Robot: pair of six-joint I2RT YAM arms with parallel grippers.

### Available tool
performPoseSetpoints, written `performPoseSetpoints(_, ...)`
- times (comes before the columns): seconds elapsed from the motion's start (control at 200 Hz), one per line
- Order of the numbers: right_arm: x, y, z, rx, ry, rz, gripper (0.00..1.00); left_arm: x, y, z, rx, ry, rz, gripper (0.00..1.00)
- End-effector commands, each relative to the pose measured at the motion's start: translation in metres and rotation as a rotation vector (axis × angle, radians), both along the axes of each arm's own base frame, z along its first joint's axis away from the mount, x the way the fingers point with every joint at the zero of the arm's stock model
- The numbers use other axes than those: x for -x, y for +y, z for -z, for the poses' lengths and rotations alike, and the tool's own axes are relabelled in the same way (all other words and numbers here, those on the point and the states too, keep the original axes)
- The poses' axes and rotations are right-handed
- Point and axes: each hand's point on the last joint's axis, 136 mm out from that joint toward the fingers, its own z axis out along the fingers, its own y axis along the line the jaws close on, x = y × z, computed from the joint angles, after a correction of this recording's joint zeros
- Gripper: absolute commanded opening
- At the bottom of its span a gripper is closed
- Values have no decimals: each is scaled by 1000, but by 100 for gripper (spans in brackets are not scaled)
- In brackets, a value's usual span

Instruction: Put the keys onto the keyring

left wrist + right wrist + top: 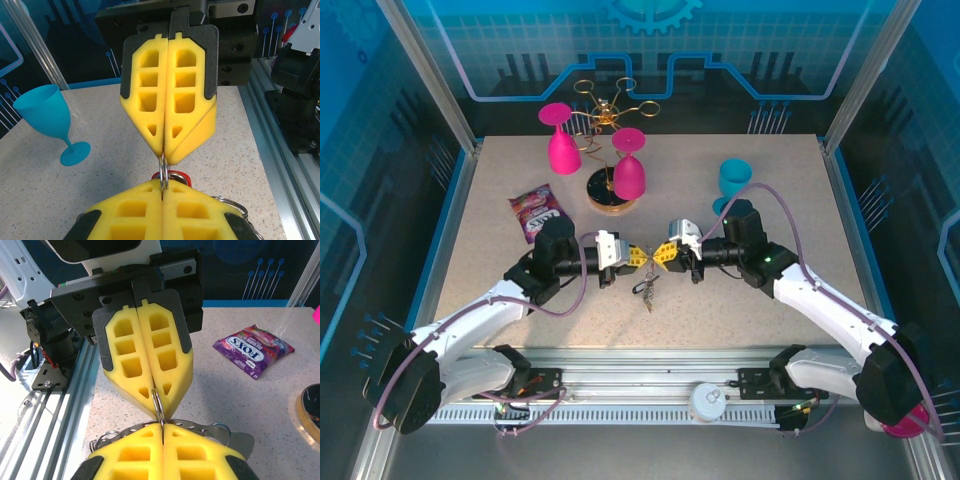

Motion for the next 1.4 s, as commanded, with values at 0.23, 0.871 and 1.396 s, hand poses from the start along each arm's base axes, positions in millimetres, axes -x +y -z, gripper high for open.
performPoseSetpoints(0.23, -6, -6, 20, 33, 62, 23, 1, 12, -1, -29, 73, -75, 45, 0)
performPoseSetpoints(0.871, -2, 5, -11, -113, -12, -40, 32, 9, -4, -27, 89, -61, 47, 0)
performPoseSetpoints(1.396, -5, 8, -14, -92, -24, -56, 0, 2, -3, -21, 59, -57, 3, 9)
